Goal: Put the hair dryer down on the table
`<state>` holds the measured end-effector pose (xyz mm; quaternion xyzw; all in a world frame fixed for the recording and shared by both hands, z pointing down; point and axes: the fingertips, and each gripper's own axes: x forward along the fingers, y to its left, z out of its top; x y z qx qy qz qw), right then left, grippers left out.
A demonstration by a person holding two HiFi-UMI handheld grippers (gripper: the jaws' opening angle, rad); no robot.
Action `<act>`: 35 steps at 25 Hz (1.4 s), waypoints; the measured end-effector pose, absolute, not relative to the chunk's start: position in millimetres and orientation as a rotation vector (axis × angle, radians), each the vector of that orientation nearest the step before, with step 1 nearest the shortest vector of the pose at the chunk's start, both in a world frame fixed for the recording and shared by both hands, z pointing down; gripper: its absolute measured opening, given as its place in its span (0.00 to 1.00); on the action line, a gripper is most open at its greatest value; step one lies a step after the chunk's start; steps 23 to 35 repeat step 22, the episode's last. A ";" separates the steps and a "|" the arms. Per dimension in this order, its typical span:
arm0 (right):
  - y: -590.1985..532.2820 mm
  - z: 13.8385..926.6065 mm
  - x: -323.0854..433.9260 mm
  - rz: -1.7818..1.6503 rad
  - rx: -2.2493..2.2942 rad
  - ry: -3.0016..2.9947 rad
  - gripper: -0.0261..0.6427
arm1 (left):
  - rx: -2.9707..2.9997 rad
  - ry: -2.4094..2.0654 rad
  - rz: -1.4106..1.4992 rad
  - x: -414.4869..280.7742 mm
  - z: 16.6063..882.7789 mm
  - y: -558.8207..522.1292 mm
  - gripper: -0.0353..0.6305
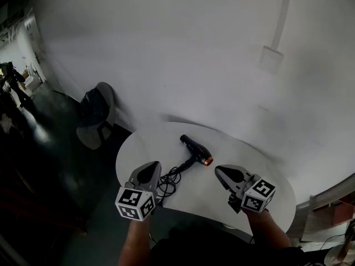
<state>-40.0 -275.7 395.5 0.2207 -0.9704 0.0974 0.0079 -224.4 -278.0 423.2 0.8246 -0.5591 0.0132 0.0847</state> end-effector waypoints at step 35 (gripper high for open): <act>-290.2 383.7 2.4 0.214 0.744 -3.079 0.06 | 2.448 -1.671 0.093 -185.7 417.6 -302.4 0.07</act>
